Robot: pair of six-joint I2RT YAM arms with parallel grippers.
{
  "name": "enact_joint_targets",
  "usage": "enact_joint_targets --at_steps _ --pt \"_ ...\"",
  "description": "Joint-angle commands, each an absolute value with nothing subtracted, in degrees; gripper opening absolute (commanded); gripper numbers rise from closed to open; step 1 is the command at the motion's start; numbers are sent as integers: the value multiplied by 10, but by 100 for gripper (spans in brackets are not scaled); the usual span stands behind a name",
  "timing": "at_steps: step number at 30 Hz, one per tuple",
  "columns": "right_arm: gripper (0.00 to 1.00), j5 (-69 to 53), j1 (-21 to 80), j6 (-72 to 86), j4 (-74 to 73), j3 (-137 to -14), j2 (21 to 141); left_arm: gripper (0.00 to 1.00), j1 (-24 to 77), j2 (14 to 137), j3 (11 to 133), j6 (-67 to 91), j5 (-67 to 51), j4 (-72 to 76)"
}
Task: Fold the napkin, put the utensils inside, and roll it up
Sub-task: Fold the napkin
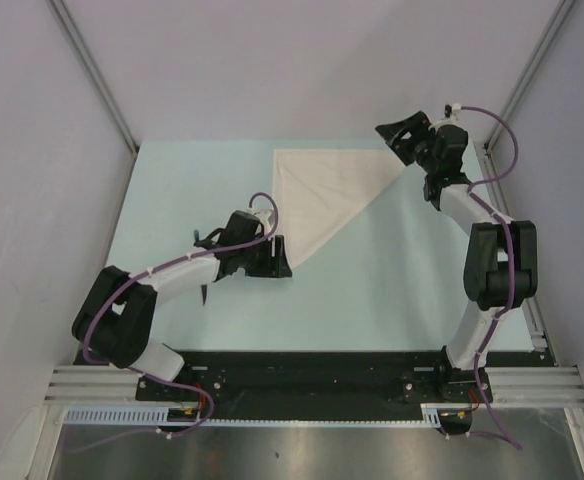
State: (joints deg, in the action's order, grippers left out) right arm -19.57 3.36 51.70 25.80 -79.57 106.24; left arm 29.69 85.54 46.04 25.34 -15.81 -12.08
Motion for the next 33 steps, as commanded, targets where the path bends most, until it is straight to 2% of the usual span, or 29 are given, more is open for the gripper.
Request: enact_joint_targets --at_steps 1,2,5,10,24,27,28,30,31,33 --pt "69 -245 47 485 232 -749 1043 65 305 848 461 254 -138 -77" --pt "68 -256 47 486 232 -744 1043 61 305 850 462 251 -133 -77" --pt "65 -278 47 492 234 -732 1049 56 305 859 463 236 -120 -70" --pt "63 -287 52 487 229 -720 1047 54 305 870 462 227 -123 -42" --pt "63 -288 45 472 205 -695 1017 41 306 918 442 225 -140 -7" --pt "63 -288 45 470 203 -693 1013 27 308 918 438 227 -137 -7" --pt "63 -288 45 470 202 -693 1013 18 307 916 436 228 -139 -7" --pt "63 -287 45 468 201 -689 1011 12 308 911 428 230 -143 -4" --pt "63 -286 44 467 199 -688 1009 2 309 911 425 230 -145 -3" --pt "63 -285 45 466 197 -686 1008 0 311 905 418 230 -155 -8"
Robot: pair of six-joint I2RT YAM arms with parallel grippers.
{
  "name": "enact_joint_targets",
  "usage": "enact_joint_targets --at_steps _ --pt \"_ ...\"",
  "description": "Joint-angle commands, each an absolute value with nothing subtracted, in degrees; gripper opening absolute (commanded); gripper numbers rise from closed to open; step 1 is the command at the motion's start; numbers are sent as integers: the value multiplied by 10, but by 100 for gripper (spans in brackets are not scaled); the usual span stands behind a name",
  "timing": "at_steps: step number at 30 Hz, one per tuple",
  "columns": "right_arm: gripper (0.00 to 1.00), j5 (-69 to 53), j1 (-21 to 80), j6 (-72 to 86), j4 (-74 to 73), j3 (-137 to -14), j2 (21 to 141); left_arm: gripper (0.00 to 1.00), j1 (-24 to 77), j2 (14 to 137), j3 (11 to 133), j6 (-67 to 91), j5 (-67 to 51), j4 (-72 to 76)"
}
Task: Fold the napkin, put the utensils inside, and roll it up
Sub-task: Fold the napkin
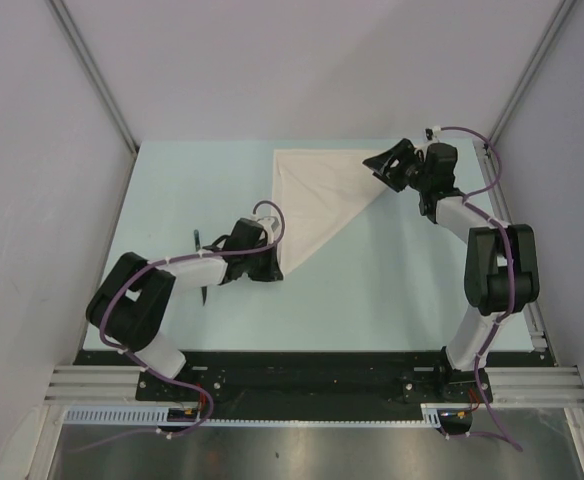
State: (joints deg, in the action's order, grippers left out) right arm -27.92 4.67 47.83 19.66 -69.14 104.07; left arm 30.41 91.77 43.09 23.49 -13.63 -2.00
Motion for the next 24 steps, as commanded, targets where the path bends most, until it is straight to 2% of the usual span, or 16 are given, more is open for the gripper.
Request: enact_joint_targets --at_steps 1,11,22,24 --pt "63 -283 44 464 193 -684 1005 0 311 903 417 230 -159 -11" --pt "63 -265 45 456 175 -666 989 0 345 788 346 260 -175 -82" --pt "63 -259 47 454 167 -638 972 0 458 645 253 351 -174 -161" --pt "63 -259 47 454 165 -635 970 2 469 620 244 375 -172 -172"
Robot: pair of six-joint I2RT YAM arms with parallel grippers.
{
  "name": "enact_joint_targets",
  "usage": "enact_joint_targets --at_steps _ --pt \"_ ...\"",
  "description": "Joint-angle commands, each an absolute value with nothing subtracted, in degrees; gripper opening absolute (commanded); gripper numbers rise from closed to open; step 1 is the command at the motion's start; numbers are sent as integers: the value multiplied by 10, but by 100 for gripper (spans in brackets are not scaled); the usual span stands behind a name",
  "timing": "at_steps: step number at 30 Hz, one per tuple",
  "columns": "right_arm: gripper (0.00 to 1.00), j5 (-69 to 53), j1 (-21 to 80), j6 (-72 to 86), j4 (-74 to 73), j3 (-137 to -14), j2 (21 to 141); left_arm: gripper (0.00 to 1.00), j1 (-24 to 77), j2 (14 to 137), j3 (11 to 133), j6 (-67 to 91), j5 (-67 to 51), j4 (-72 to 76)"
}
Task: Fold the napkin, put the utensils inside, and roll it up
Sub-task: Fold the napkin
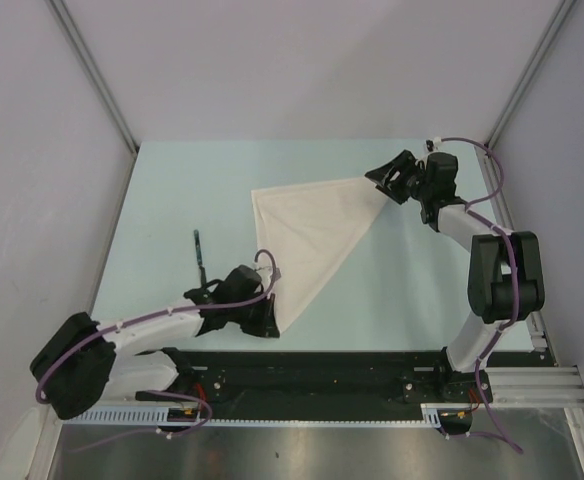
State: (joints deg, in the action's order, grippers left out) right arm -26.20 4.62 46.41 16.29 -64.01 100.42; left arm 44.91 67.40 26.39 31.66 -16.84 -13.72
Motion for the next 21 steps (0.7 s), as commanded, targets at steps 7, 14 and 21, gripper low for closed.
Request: enact_joint_targets --at_steps 7,14,21 --pt "63 -267 50 449 163 -638 971 87 475 538 298 383 -114 -242" --pt "63 -267 51 409 113 -643 951 89 340 639 492 271 -32 -236" --pt "63 -263 50 349 36 -642 908 51 179 891 690 201 -31 -157"
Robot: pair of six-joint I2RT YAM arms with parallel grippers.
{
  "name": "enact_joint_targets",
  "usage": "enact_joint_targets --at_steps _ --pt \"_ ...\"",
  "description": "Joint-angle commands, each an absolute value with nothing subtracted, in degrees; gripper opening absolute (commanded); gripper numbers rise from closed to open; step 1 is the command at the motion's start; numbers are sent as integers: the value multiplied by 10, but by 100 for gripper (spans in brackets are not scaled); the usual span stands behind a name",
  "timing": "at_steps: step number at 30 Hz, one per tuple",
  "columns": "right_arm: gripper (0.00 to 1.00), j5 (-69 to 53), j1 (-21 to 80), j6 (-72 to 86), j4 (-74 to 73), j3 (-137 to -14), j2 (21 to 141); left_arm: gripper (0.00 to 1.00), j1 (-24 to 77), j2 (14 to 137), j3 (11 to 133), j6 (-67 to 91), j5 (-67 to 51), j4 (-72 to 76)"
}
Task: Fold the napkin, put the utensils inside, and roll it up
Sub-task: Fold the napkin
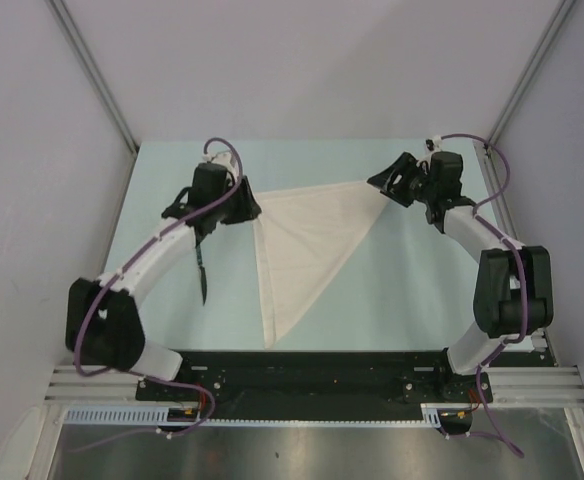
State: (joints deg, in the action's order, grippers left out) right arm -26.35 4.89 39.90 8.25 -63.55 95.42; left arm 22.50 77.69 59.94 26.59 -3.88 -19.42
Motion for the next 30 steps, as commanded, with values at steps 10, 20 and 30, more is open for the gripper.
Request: enact_joint_targets --at_steps 10,20,30 --pt "64 -259 38 323 -20 -621 853 36 97 1170 913 197 -172 -173" --pt "64 -278 34 339 -8 -618 876 31 94 1254 933 214 -207 -134" --pt "64 -278 33 341 -10 -617 882 26 94 1274 943 218 -175 -165"
